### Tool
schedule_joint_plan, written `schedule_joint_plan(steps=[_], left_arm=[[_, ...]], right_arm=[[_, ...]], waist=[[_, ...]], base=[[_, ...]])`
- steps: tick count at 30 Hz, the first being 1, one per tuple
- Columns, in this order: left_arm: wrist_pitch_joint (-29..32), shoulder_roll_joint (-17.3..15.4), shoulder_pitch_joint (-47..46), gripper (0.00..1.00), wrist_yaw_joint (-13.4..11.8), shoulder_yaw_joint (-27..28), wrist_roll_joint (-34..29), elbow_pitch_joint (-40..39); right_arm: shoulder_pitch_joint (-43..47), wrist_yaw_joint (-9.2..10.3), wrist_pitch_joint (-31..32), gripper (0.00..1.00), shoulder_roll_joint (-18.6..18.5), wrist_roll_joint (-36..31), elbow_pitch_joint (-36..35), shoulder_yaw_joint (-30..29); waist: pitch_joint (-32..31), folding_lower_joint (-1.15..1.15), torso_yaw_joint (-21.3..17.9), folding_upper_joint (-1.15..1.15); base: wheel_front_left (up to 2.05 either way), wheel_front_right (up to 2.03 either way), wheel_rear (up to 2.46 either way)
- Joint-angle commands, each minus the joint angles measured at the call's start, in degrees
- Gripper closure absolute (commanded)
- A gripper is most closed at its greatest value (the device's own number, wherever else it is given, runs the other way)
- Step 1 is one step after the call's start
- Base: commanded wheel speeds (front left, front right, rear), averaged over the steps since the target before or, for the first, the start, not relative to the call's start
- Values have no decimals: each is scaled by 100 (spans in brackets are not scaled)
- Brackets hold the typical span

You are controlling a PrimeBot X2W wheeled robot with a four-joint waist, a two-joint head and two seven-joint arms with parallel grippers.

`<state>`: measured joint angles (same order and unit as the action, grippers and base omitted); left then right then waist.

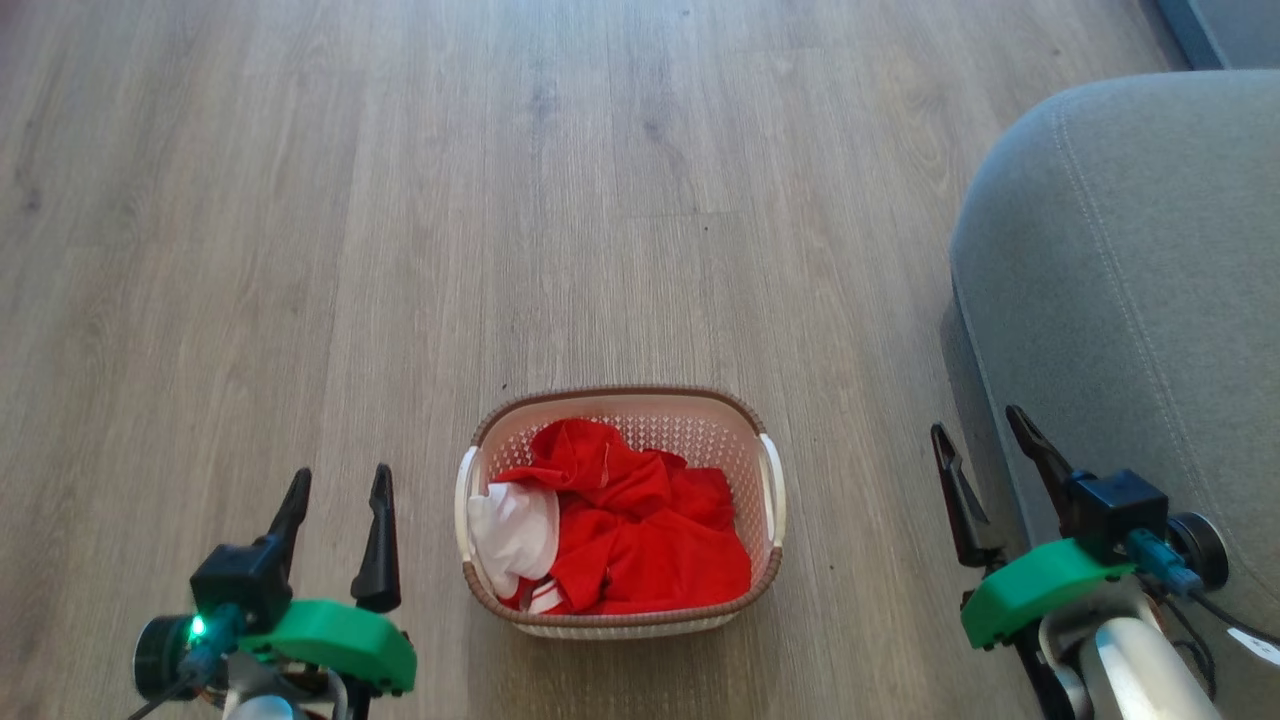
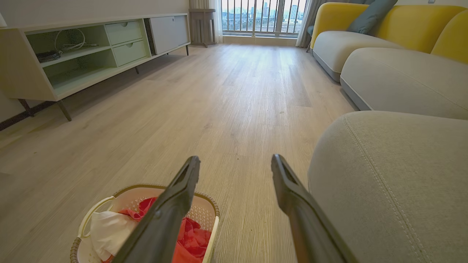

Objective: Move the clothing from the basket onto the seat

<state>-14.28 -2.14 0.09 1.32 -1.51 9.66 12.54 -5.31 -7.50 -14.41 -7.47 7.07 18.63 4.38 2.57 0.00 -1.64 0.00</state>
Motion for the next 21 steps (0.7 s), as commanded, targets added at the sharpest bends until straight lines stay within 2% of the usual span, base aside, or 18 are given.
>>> schedule_joint_plan(steps=[1,13,16,17,21], left_arm=[[-72,-74,-263,0,-19,171,47,-165],[-72,-74,-618,0,64,35,24,-67],[-72,-74,-1114,0,102,-182,-54,73],[-72,-74,-1114,0,102,-182,-54,73],[-72,-74,-1870,0,142,-628,-189,456]], right_arm=[[-295,1,-59,0,-55,13,-189,105],[-540,1,-59,0,-18,6,-356,17],[-787,1,-59,0,-9,-4,-510,-110],[-787,1,-59,0,-9,-4,-510,-110],[-1114,1,-59,0,35,-14,-687,-198]], waist=[[25,0,-12,0],[653,0,-146,0],[1318,0,-181,0],[1318,0,-181,0],[2100,0,-254,0]], base=[[0,0,0],[0,0,0],[0,0,0],[0,0,0],[0,0,0]])
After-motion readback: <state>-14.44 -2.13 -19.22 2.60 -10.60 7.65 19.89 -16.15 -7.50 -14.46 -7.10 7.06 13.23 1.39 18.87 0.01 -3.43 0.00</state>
